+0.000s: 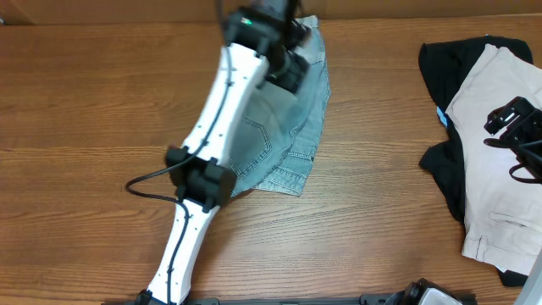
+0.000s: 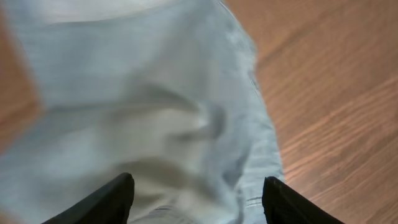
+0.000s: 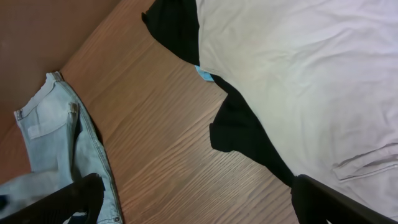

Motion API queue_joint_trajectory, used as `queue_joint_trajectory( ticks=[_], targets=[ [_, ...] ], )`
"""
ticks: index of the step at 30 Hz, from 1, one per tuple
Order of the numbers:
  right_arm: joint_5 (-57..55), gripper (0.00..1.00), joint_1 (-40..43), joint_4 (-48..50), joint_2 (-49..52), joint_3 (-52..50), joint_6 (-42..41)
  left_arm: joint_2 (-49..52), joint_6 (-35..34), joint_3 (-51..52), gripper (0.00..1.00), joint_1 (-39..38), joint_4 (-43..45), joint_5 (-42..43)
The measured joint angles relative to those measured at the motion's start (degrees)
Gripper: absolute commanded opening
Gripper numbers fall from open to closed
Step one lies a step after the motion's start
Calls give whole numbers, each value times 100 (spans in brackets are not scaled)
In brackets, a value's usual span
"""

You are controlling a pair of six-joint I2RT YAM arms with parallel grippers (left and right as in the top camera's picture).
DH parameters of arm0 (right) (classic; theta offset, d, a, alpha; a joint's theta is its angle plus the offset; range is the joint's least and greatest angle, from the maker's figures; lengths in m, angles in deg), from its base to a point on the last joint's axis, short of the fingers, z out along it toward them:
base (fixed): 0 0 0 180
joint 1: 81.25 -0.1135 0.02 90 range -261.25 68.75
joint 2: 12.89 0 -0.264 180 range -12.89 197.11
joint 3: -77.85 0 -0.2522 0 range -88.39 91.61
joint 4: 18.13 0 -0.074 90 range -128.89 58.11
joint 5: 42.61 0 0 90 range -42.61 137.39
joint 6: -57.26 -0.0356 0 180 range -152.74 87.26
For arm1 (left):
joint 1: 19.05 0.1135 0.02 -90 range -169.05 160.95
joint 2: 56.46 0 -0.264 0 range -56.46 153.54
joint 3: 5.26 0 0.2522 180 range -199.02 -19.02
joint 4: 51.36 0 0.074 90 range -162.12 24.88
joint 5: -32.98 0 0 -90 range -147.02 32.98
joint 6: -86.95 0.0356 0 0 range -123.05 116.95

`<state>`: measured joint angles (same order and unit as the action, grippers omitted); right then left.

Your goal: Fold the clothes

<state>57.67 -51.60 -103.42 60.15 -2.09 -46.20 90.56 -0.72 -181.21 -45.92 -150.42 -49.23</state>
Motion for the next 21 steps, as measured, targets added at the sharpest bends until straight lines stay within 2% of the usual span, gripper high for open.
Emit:
queue_joint_trajectory(
  ticks=[7, 19, 21],
  targets=[
    [0, 100, 0, -4, 0, 0, 2, 9, 105, 1458, 50, -498, 629, -46],
    [0, 100, 0, 2, 0, 0, 2, 13, 101, 2232, 41, -487, 776, -179],
    [2, 100, -2, -4, 0, 0, 0, 13, 96, 2402, 31, -487, 778, -221]
  ],
)
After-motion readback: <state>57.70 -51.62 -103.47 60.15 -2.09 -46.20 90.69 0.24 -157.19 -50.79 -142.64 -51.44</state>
